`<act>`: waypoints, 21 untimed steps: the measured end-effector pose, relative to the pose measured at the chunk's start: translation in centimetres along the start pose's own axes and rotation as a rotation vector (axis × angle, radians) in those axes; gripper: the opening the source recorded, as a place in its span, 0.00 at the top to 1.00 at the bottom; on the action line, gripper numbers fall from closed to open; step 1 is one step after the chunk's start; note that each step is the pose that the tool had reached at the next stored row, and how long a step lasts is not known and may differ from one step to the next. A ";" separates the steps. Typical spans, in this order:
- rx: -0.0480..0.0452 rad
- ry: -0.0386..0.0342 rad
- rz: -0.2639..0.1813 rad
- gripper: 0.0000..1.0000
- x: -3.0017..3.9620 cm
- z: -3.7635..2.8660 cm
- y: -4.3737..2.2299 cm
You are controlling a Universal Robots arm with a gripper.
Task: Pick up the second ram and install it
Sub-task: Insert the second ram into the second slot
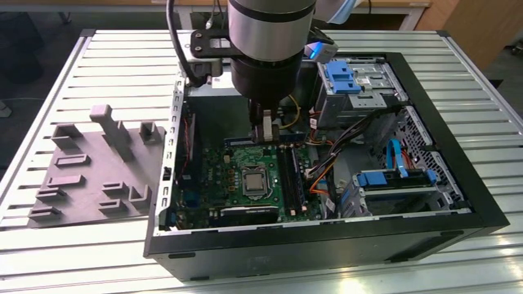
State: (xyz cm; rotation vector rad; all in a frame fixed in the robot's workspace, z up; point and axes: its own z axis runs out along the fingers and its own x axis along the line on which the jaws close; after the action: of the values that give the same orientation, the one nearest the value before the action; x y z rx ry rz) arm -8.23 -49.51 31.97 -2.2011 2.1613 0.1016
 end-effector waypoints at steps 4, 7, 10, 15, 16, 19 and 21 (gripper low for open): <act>0.0010 -0.0001 0.013 0.89 0.00 0.00 0.00; 0.0019 -0.0002 0.022 0.89 0.00 0.00 0.00; 0.0026 -0.0002 0.030 0.89 0.00 0.00 0.00; 0.0043 -0.0003 0.050 0.89 0.00 0.00 0.00; 0.0046 -0.0004 0.054 0.89 0.00 0.00 0.00; 0.0055 -0.0005 0.064 0.89 0.00 0.00 0.00; 0.0060 -0.0005 0.071 0.89 0.00 0.00 0.00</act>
State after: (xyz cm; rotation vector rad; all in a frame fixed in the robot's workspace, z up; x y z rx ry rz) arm -8.23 -49.51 31.97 -2.1217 2.2363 0.0985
